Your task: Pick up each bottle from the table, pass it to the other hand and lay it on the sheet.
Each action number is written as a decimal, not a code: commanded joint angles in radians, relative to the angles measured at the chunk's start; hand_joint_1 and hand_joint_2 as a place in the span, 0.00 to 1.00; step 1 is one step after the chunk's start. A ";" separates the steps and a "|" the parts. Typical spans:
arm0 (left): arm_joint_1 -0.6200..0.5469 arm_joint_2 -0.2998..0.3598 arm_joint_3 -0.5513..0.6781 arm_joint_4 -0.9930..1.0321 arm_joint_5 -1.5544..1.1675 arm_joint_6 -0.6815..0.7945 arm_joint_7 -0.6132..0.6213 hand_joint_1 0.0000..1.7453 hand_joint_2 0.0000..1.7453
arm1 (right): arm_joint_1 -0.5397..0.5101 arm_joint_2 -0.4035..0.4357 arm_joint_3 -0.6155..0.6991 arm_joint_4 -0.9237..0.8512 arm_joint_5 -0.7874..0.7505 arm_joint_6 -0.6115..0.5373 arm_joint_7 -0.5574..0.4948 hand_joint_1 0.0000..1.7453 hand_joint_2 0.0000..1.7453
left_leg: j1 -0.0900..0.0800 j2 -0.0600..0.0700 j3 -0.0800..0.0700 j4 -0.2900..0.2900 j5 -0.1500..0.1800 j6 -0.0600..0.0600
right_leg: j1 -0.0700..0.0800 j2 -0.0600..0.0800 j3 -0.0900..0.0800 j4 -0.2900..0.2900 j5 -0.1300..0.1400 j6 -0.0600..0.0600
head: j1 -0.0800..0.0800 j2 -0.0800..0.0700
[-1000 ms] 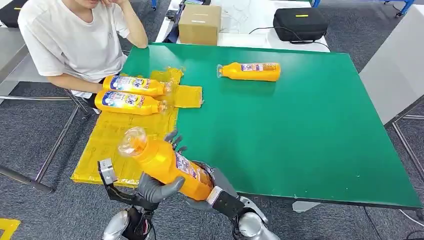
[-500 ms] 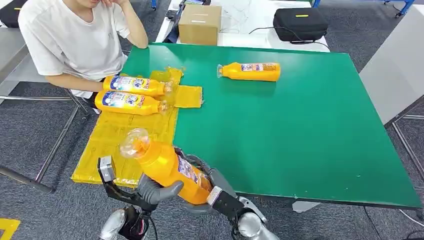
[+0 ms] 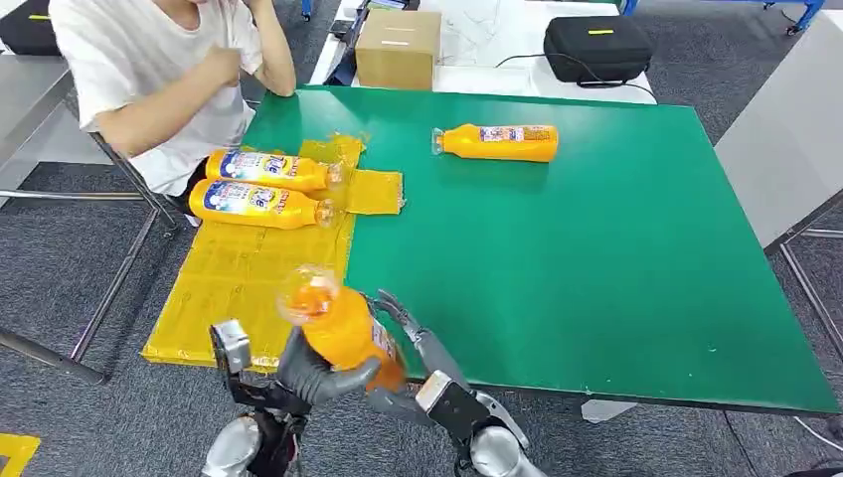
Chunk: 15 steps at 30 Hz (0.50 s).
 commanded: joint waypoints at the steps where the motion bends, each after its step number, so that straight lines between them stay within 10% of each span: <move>1: -0.071 0.046 0.029 0.013 -0.430 0.339 0.018 1.00 1.00 | 0.062 -0.027 -0.079 -0.121 0.020 -0.044 -0.001 0.00 0.00 | 0.001 -0.002 0.002 0.000 -0.001 -0.001 | 0.001 -0.002 0.003 0.000 -0.001 -0.002 | 0.000 0.000; 15: -0.187 0.059 0.081 0.188 -0.652 0.461 0.095 1.00 1.00 | 0.068 -0.030 -0.121 -0.138 0.067 -0.102 -0.005 0.00 0.00 | 0.001 -0.001 0.004 -0.001 -0.001 -0.001 | 0.001 -0.001 0.004 -0.001 -0.001 -0.002 | 0.001 0.000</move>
